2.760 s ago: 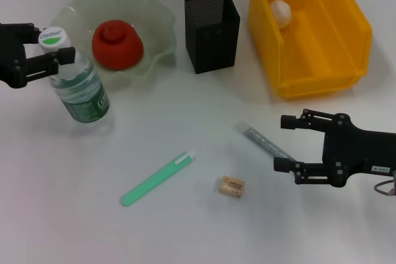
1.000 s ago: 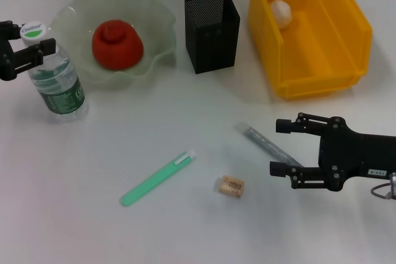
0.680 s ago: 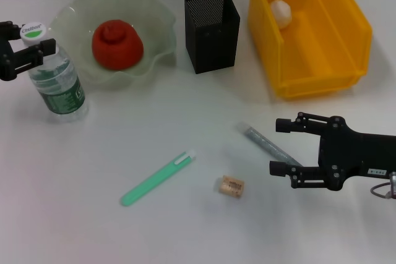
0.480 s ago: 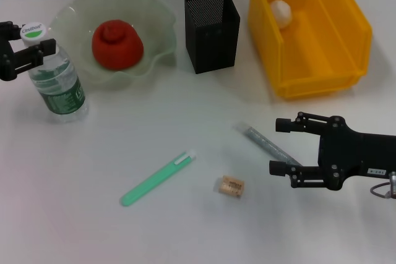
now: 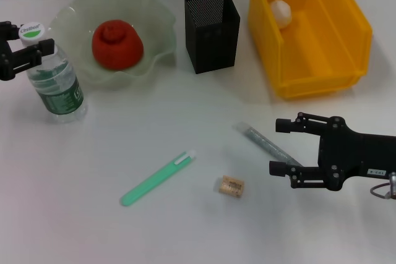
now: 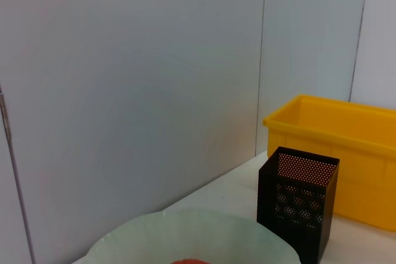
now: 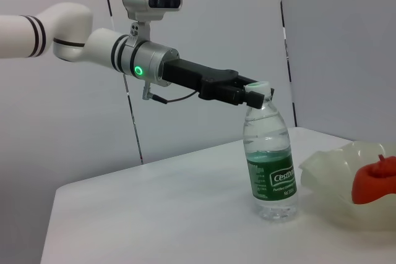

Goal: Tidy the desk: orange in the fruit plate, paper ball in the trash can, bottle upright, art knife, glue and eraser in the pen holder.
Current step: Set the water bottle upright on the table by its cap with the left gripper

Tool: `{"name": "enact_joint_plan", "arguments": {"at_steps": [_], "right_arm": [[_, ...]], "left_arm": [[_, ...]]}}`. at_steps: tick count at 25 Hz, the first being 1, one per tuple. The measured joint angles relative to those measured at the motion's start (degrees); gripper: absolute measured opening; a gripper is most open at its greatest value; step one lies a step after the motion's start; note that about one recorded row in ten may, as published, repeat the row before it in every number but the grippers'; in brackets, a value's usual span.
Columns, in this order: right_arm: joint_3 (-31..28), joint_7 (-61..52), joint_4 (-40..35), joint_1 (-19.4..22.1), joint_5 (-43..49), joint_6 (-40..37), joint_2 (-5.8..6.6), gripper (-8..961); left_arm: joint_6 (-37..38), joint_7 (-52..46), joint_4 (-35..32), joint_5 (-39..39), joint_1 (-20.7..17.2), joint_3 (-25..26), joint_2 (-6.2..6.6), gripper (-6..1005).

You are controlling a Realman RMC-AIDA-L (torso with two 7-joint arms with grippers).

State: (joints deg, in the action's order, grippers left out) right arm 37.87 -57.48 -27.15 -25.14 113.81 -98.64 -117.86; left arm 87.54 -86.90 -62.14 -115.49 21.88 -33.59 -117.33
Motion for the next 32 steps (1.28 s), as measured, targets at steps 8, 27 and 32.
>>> {"name": "enact_joint_plan", "arguments": {"at_steps": [8, 27, 32], "right_arm": [[0.0, 0.0, 0.0, 0.01, 0.0, 0.05, -0.09, 809], [-0.11, -0.05, 0.09, 0.01, -0.16, -0.28, -0.18, 809], [-0.08, -0.09, 0.15, 0.06, -0.25, -0.33, -0.18, 809]], "left_arm": [[0.09, 0.01, 0.0, 0.0, 0.0, -0.06, 0.0, 451], [0.4, -0.12, 0.09, 0.21, -0.06, 0.47, -0.1, 550], [0.43, -0.12, 0.08, 0.45, -0.21, 0.45, -0.13, 579]]}}
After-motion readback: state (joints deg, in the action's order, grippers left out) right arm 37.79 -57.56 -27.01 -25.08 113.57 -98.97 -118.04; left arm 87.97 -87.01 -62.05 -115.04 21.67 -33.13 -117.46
